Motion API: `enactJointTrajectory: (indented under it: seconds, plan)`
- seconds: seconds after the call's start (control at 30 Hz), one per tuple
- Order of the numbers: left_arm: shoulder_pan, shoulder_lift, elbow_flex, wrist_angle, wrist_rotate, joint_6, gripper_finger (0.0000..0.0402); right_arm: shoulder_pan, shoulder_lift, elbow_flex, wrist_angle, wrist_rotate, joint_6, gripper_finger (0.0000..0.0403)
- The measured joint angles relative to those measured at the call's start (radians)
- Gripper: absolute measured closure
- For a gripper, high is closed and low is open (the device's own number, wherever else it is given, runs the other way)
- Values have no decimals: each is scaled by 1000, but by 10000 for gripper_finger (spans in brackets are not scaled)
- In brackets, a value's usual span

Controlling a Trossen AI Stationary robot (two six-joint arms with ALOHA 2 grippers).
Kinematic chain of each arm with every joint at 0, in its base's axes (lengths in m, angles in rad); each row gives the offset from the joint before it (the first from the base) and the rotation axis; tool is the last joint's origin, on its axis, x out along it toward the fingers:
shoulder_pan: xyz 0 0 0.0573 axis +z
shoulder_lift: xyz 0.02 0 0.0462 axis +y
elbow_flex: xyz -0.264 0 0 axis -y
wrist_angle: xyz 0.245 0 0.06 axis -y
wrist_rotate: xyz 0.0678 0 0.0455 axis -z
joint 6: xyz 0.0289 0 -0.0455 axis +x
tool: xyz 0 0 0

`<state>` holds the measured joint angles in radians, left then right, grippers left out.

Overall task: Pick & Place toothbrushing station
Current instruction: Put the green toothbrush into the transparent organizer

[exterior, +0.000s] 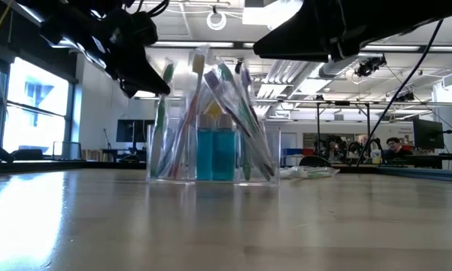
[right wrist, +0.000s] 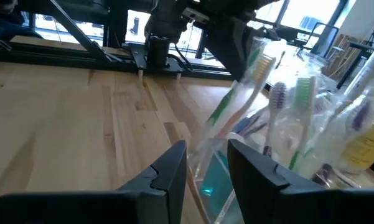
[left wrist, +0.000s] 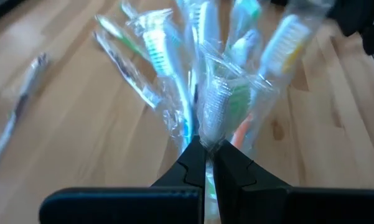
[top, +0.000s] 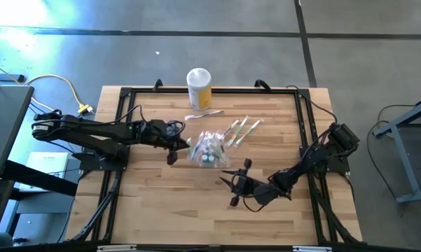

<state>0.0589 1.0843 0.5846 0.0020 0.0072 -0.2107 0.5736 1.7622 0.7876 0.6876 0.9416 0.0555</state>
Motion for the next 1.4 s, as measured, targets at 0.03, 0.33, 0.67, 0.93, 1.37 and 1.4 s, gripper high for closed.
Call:
enactJointTrajectory:
  seconds: [0.03,0.33,0.67,0.93,1.37,1.4]
  plan:
    - [0,-1,0,-13,3,-5,400,3,0,0,0,3,0,294]
    - [-18,-51,4,-164,-2,-60,400,52,0,0,-3,147,-21,297]
    - [-165,-166,-1,-286,-146,-94,391,101,-40,0,-25,292,-36,298]
    - [-199,-152,-2,-291,-147,-91,346,78,-50,0,-36,287,-61,298]
    - [-197,-151,-2,-275,-149,-216,244,-11,-50,0,-67,21,-20,298]
    - [-197,-151,-2,-275,-149,-207,242,-25,-50,0,-87,-15,-2,298]
